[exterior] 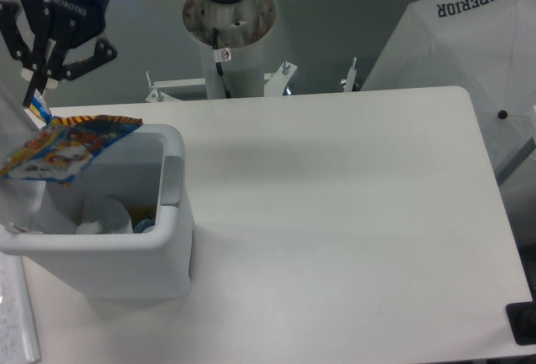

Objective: Place the trash in the trash can
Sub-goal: 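Lower the wrapper into the bin and open the gripper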

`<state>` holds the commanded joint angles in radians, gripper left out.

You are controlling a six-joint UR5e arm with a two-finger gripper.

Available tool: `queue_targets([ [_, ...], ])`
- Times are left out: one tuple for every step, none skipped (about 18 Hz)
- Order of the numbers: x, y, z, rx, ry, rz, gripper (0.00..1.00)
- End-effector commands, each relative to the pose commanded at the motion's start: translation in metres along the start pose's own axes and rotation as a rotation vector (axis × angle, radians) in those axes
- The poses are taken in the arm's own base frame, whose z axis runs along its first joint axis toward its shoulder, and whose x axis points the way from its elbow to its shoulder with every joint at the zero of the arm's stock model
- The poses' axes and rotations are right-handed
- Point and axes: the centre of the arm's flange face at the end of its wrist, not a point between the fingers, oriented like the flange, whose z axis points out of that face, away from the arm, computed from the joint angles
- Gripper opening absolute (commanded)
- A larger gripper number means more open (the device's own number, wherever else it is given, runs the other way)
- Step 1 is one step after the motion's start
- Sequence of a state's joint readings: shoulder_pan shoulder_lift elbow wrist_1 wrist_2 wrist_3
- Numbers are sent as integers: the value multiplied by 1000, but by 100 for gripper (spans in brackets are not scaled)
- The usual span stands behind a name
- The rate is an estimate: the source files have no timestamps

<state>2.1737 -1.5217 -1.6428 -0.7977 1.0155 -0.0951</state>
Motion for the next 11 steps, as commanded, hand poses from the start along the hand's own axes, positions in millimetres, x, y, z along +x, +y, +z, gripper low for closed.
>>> queue_targets([
  [-2,2,4,-9,0,-4,0],
  [-5,5,8,-18,-1,-8,0],
  [-8,6,13,-27,-1,-14,0],
  [-11,6,17,-33,-2,-18,0],
  [-15,6,24,-42,-4,-20,0],
  [-19,6,31,-53,-5,-18,0],
  [-23,7,38,-63,-7,-10,0],
  [-29,7,45,-73,-15,-10,0],
  [-35,7,52,-84,-30,-15,0],
  [-41,8,60,-95,-48,-22,0],
  [-48,8,68,-106,-64,-28,0],
])
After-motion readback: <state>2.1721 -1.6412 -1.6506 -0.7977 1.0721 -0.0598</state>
